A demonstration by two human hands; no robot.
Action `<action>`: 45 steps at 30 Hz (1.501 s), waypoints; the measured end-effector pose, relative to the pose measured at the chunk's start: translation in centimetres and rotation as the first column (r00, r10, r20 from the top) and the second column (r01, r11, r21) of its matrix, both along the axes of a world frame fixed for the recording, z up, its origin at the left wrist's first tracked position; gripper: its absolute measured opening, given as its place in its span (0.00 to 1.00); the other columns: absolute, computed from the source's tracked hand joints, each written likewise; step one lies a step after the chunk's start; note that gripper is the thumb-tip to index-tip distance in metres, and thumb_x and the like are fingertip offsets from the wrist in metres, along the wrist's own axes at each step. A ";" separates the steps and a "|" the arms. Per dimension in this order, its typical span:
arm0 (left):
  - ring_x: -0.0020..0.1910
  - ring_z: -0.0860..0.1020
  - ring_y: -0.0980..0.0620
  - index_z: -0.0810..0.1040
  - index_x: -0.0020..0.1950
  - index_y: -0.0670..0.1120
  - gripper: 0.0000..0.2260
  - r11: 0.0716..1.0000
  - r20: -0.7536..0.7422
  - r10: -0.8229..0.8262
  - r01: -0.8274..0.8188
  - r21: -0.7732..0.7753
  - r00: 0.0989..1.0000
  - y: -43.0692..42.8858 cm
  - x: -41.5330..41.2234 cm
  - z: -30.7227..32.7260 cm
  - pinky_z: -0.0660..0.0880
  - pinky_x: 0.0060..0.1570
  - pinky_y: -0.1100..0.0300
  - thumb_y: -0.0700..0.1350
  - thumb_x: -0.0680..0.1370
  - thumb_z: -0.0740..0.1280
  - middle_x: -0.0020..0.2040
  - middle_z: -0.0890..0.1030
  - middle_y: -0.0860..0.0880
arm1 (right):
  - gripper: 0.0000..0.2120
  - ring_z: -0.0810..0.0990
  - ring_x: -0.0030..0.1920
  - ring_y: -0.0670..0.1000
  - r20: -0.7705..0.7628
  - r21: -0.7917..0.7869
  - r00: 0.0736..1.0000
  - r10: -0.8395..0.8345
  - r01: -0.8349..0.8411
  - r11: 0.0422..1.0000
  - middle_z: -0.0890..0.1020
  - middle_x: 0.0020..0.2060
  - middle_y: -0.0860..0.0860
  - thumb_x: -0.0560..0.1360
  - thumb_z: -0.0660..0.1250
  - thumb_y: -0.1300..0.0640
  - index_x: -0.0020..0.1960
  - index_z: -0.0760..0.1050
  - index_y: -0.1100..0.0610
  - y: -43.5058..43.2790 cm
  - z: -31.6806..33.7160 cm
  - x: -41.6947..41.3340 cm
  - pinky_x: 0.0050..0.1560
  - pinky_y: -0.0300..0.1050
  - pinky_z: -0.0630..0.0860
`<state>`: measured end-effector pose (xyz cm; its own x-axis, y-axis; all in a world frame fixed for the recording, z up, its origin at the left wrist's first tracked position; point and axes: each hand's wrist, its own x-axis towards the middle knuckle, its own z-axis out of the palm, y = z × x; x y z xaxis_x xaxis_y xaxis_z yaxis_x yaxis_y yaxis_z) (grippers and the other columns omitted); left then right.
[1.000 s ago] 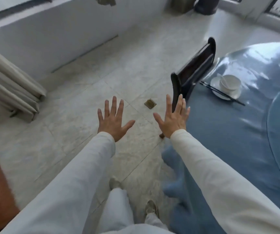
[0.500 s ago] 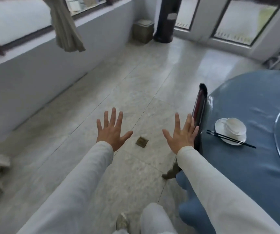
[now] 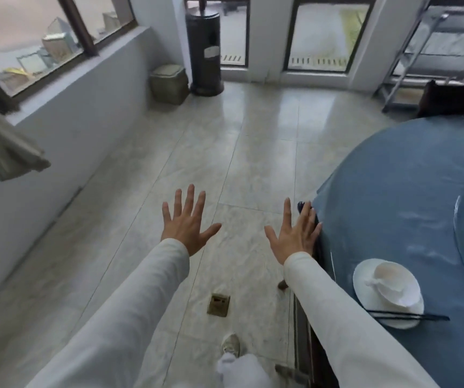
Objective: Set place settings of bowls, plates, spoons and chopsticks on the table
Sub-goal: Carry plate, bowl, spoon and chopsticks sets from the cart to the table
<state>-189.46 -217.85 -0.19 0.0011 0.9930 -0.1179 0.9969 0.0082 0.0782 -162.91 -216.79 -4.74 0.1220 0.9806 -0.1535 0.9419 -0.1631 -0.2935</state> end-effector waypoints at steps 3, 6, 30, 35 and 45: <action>0.81 0.34 0.41 0.35 0.82 0.54 0.43 0.998 0.002 -0.060 0.060 -0.001 0.998 7.4 1.6 1.0 0.39 0.77 0.34 0.75 0.76 0.45 0.81 0.30 0.50 | 0.41 0.36 0.82 0.64 -0.029 -0.020 0.998 -0.057 0.057 0.998 0.31 0.80 0.61 0.80 0.47 0.30 0.79 0.24 0.42 4.7 0.1 0.6 0.79 0.68 0.36; 0.81 0.34 0.41 0.34 0.82 0.55 0.42 0.990 0.000 -0.142 0.142 -0.003 0.990 15.0 3.9 1.4 0.39 0.77 0.34 0.74 0.76 0.46 0.82 0.32 0.49 | 0.38 0.34 0.82 0.62 -0.061 -0.031 0.991 -0.119 0.117 0.993 0.28 0.80 0.59 0.80 0.43 0.29 0.77 0.22 0.39 9.9 0.0 1.6 0.78 0.67 0.32; 0.81 0.33 0.42 0.34 0.81 0.55 0.42 0.749 0.068 -0.662 0.661 0.038 0.746 79.9 30.9 1.4 0.42 0.78 0.33 0.75 0.76 0.46 0.82 0.32 0.50 | 0.37 0.36 0.82 0.61 -0.020 0.132 0.768 -0.640 0.637 0.760 0.31 0.81 0.58 0.79 0.45 0.28 0.80 0.31 0.38 62.6 3.5 25.1 0.79 0.67 0.37; 0.81 0.34 0.42 0.36 0.82 0.55 0.42 0.711 0.058 -0.703 0.701 0.050 0.709 90.2 39.8 0.8 0.42 0.78 0.33 0.75 0.76 0.46 0.83 0.33 0.50 | 0.38 0.38 0.83 0.62 -0.016 0.150 0.732 -0.681 0.675 0.722 0.34 0.82 0.59 0.79 0.47 0.29 0.81 0.33 0.39 71.8 3.0 34.0 0.79 0.67 0.38; 0.82 0.35 0.42 0.39 0.83 0.54 0.42 0.717 0.091 -0.697 0.693 0.069 0.712 108.1 59.4 1.6 0.41 0.77 0.34 0.73 0.77 0.49 0.83 0.35 0.49 | 0.39 0.39 0.82 0.64 0.015 0.134 0.719 -0.695 0.687 0.714 0.34 0.81 0.62 0.80 0.48 0.30 0.83 0.34 0.43 90.1 4.9 52.5 0.79 0.66 0.38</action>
